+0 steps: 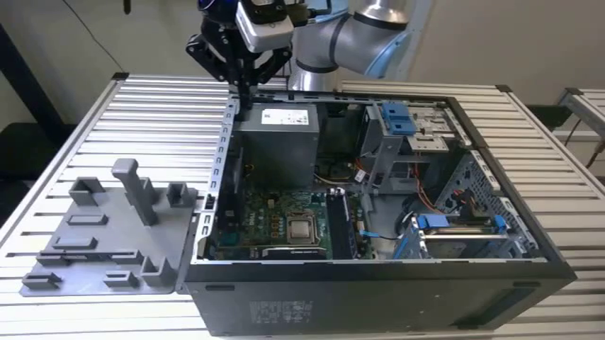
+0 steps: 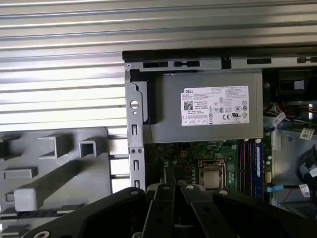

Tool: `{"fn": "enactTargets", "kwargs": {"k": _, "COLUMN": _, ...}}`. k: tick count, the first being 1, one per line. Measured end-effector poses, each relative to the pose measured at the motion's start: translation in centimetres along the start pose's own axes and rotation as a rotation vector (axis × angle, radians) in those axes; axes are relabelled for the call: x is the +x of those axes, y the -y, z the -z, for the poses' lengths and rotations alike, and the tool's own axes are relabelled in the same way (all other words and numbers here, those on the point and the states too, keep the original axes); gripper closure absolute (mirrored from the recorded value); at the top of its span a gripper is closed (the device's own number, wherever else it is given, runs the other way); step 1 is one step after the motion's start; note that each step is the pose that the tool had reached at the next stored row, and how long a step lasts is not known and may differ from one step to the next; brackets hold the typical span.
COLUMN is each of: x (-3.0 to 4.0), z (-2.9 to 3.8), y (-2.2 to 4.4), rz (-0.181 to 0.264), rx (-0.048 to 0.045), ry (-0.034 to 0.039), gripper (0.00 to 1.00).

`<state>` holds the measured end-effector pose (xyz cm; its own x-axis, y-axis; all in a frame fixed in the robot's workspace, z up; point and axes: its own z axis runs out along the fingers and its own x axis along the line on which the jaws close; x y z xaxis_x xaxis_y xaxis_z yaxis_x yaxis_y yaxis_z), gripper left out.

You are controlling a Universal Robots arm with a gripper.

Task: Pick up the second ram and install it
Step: 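Reach for the second ram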

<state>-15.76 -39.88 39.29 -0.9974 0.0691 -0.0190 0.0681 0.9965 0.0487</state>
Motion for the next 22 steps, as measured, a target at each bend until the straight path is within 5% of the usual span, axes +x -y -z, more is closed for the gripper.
{"fn": "enactTargets", "kwargs": {"k": 22, "x": 1.23, "z": -0.05, "y": 0.09, "rz": 0.000, "rx": 0.0000, "ry": -0.0001, "gripper": 0.89}}
